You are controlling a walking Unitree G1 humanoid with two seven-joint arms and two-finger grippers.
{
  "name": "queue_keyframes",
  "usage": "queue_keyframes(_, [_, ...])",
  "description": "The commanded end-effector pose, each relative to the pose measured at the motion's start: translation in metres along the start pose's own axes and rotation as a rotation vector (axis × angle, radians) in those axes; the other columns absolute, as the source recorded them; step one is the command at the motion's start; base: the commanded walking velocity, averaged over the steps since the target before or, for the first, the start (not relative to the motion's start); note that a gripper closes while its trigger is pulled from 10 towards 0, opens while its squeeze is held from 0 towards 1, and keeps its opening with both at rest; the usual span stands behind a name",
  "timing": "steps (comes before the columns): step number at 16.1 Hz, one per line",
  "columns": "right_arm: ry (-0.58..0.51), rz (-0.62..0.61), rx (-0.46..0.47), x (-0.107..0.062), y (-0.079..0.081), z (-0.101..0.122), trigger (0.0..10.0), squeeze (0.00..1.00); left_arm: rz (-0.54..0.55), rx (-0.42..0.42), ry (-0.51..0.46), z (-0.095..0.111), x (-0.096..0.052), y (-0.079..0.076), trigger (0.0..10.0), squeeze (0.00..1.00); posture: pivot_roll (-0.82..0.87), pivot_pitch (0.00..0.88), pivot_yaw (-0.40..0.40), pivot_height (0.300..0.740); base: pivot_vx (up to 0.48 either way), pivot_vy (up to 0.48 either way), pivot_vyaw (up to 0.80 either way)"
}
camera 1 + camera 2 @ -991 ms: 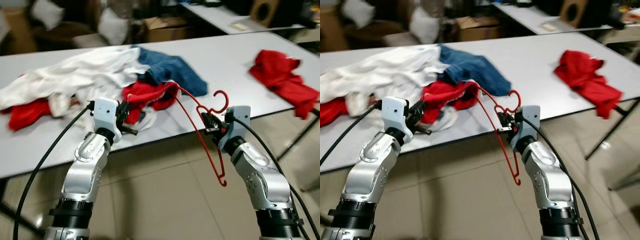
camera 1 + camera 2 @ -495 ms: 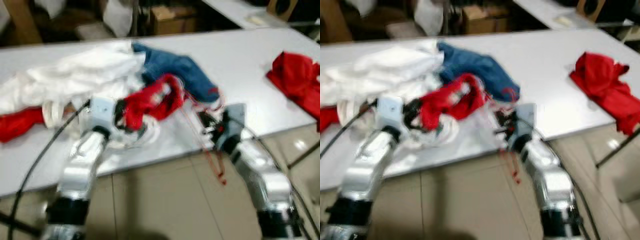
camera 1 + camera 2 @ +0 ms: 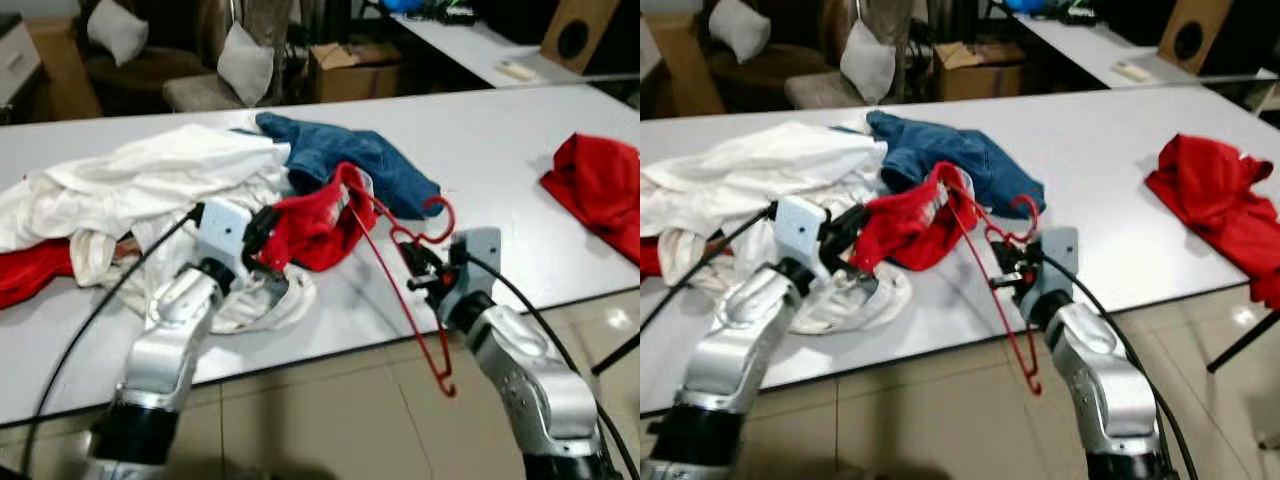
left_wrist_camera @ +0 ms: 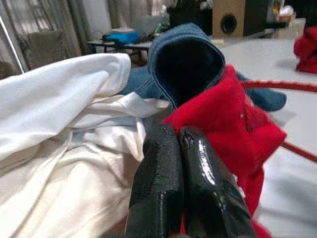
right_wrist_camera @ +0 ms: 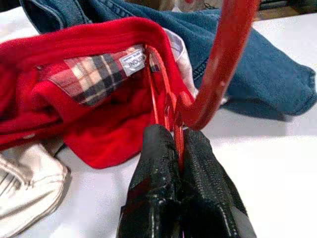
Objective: Hang hanger
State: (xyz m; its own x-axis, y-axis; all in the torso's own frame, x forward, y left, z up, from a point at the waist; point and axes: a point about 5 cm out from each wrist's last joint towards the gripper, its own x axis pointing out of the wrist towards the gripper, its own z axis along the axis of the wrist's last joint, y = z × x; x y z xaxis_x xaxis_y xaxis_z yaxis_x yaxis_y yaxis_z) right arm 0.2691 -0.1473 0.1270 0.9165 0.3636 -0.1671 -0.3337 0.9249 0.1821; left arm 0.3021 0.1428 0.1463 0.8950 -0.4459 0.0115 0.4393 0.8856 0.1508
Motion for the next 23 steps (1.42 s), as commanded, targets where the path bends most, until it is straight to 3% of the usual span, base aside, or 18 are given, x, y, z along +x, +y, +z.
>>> queue_keyframes(1, [0.011, -0.027, 0.002, -0.005, -0.006, 0.002, 10.0, 0.0, -0.039, 0.004, -0.03, 0.006, 0.004, -0.007, 1.6, 0.0, -0.15, 0.0, -0.011, 0.74, 0.0, 0.0, 0.0])
queue_keyframes(2, [0.032, -0.03, 0.005, -0.006, -0.009, 0.001, 10.0, 0.0, -0.046, 0.004, -0.039, 0.009, 0.005, -0.006, 0.0, 0.0, -0.15, 0.0, -0.012, 0.74, 0.0, 0.0, 0.0])
queue_keyframes(6, [0.104, -0.006, 0.085, -0.009, -0.014, -0.002, 10.0, 0.0, -0.071, -0.007, -0.083, 0.023, 0.007, -0.002, 0.0, 0.0, -0.14, 0.0, -0.018, 0.74, 0.0, 0.0, 0.0])
queue_keyframes(10, [0.123, -0.002, 0.199, -0.005, -0.02, 0.006, 10.0, 0.0, -0.149, -0.006, -0.228, 0.07, 0.022, 0.002, 0.0, 0.0, -0.13, 0.0, -0.02, 0.74, 0.0, 0.0, 0.0])
queue_keyframes(12, [0.069, 0.022, 0.179, 0.001, -0.025, 0.022, 10.0, 0.0, -0.237, -0.026, -0.308, 0.097, 0.027, -0.001, 0.0, 0.0, -0.13, 0.0, -0.005, 0.74, 0.0, 0.0, 0.0])
queue_keyframes(14, [0.045, 0.031, 0.138, 0.012, -0.032, 0.039, 10.0, 0.0, -0.262, -0.006, -0.314, 0.106, 0.036, 0.0, 0.0, 0.0, -0.14, 0.0, 0.003, 0.74, 0.0, 0.0, 0.0])
queue_keyframes(15, [-0.069, 0.029, 0.075, 0.023, -0.04, 0.074, 10.0, 0.0, -0.198, 0.008, -0.381, 0.129, 0.047, 0.016, 0.0, 0.0, -0.14, 0.0, 0.001, 0.74, 0.0, 0.0, 0.0])
queue_keyframes(16, [-0.231, 0.034, 0.077, 0.025, -0.045, 0.114, 10.0, 0.0, -0.091, -0.054, -0.591, 0.183, 0.049, 0.044, 0.0, 0.0, -0.13, 0.0, -0.004, 0.74, 0.0, 0.0, 0.0])
queue_keyframes(18, [-0.3, 0.018, 0.091, 0.022, -0.05, 0.131, 10.0, 0.0, -0.116, -0.083, -0.699, 0.213, 0.043, 0.048, 0.0, 0.0, -0.13, 0.0, -0.005, 0.74, 0.0, 0.0, 0.0])
queue_keyframes(20, [-0.219, -0.016, 0.093, 0.022, -0.05, 0.109, 10.0, 0.0, -0.189, -0.029, -0.557, 0.182, 0.047, 0.03, 0.0, 0.0, -0.13, 0.0, -0.005, 0.74, 0.0, 0.0, 0.0])
queue_keyframes(21, [-0.146, -0.024, 0.093, 0.022, -0.048, 0.089, 10.0, 0.0, -0.207, -0.014, -0.444, 0.152, 0.049, 0.019, 0.0, 0.0, -0.14, 0.0, 0.0, 0.74, 0.0, 0.0, 0.0])
queue_keyframes(23, [-0.06, 0.023, 0.143, 0.021, -0.038, 0.065, 10.0, 0.0, -0.266, -0.026, -0.365, 0.128, 0.049, 0.004, 0.0, 0.0, -0.14, 0.0, 0.003, 0.74, 0.0, 0.0, 0.0])
